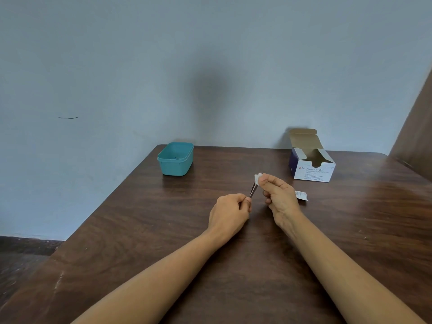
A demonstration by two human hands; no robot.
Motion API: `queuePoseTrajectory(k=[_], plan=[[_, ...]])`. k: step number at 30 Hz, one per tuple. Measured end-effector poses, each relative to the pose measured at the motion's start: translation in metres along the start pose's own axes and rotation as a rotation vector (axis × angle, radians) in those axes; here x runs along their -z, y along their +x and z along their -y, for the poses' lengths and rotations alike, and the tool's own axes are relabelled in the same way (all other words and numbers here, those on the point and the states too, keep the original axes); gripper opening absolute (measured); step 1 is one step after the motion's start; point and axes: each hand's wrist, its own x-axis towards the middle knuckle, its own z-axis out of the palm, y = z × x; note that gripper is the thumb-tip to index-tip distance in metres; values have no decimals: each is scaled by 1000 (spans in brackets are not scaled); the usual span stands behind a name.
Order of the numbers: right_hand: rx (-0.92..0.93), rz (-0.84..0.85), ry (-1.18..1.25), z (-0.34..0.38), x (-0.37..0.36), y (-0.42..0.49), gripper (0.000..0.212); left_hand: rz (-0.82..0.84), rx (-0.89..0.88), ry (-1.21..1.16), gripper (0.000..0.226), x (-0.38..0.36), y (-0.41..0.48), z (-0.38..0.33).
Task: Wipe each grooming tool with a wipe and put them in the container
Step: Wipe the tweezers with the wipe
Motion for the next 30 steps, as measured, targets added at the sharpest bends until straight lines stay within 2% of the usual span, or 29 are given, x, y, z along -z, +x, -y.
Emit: queuePoseTrajectory(k=[10, 17, 22, 26, 30], plan=[[0, 12, -74, 4, -2, -5, 1, 13, -15, 9, 30, 1, -1, -2], [74, -31, -115, 1, -8, -11, 11, 8, -46, -22, 31, 1, -2, -2], [213, -46, -244, -6, -16, -18, 13, -6, -84, -44, 28, 3, -3, -2], [238, -33, -376, -13, -18, -20, 23, -41, -99, -60, 27, 4, -3, -1], [242, 24, -444, -12, -16, -22, 17, -68, -89, -65, 26, 4, -2, 1]])
